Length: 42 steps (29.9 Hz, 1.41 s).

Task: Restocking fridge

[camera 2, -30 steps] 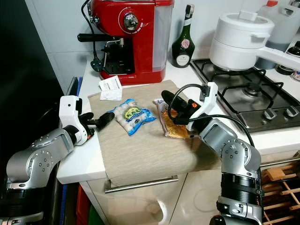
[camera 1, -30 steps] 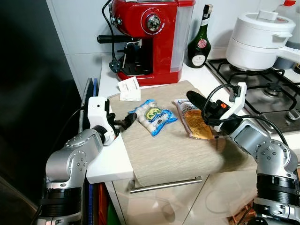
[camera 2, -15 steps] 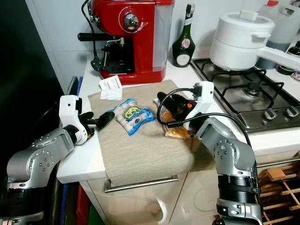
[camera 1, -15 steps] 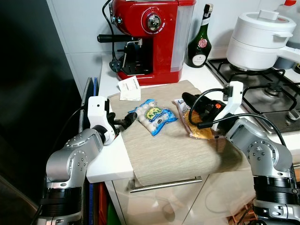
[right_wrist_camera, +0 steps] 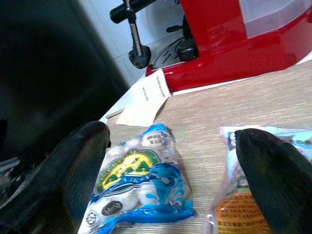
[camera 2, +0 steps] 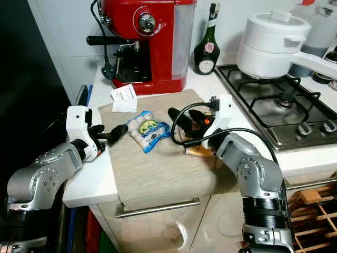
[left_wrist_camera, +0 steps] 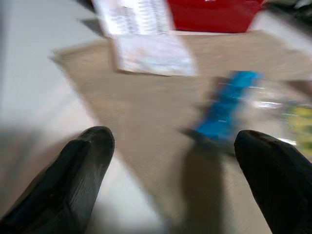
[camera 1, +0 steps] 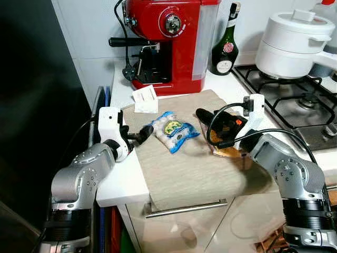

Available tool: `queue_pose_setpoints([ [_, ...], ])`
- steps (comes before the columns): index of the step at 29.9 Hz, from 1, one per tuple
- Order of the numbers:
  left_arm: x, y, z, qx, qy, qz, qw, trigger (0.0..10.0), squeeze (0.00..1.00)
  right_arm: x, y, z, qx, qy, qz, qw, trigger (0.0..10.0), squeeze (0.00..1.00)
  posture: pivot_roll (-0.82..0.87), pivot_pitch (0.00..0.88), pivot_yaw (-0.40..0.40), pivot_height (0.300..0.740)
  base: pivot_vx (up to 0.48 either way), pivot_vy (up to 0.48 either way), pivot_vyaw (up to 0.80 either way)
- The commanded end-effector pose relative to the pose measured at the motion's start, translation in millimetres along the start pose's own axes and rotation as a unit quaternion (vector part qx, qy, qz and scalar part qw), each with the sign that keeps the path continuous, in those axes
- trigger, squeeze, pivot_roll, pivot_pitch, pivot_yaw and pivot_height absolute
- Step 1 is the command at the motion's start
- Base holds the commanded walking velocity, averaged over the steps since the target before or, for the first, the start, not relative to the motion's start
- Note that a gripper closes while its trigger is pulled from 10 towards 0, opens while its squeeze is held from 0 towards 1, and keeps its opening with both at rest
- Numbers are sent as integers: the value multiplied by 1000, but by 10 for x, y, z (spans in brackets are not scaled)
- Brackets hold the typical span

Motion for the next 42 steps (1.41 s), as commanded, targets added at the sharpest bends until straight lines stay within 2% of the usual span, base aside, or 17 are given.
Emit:
queue_pose_setpoints([
  [1, 306, 14, -18, 7, -39, 40, 998, 10000, 0, -4, 16, -27, 0, 34, -3, 999, 10000, 0, -45, 0, 32, 740, 0, 0, 0],
  [6, 438, 28, 56, -5, -44, 56, 997, 10000, 0, -78, 26, -71, 9, 40, -14, 999, 10000, 0, -48, 0, 30, 740, 0, 0, 0],
  [15, 475, -62, 125, -12, -49, 71, 996, 10000, 0, -111, 18, -86, 11, 48, -21, 999, 10000, 0, -53, 0, 21, 740, 0, 0, 0],
  [18, 295, -168, 195, -19, -55, 50, 997, 10000, 0, -74, 16, -90, 13, 40, -16, 999, 10000, 0, -42, 0, 11, 740, 0, 0, 0],
  [22, 207, -272, 316, -34, -63, 37, 997, 10000, 0, -26, 28, -45, 8, 26, -9, 1000, 10000, 0, -44, 0, 12, 740, 0, 0, 0],
  [26, 170, -376, 347, -40, -66, 30, 997, 10000, 0, 42, 57, 22, -4, 18, -1, 1000, 10000, 0, -54, 0, 21, 740, 0, 0, 0],
  [33, 34, -457, 251, -28, -71, 4, 997, 10000, 0, 40, 106, 67, -14, 3, 4, 1000, 10000, 0, -65, 0, 33, 740, 0, 0, 0],
  [37, -258, -455, 182, -28, -62, -42, 997, 10000, 0, 46, 154, 135, -23, -17, 6, 1000, 10000, 0, -66, 0, 43, 740, 0, 0, 0],
  [41, -420, -434, 126, -25, -50, -65, 996, 10000, 0, 52, 167, 155, -26, -19, 5, 999, 10000, 0, -66, 0, 44, 740, 0, 0, 0],
  [42, -537, -414, 62, -20, -35, -80, 996, 10000, 0, 63, 174, 172, -29, -24, 7, 999, 10000, 0, -65, 0, 45, 740, 0, 0, 0],
])
Point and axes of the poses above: a point about 5 cm out from each wrist's last joint towards the gripper, its own y axis pointing back from the gripper into the wrist, its own x axis along the axis of the wrist's last joint, z = x × y, the point moved 5 cm from there along -y, pointing out of the wrist towards the gripper, and after that the axes turned 3 degrees about -y, right-handed, at the moved point
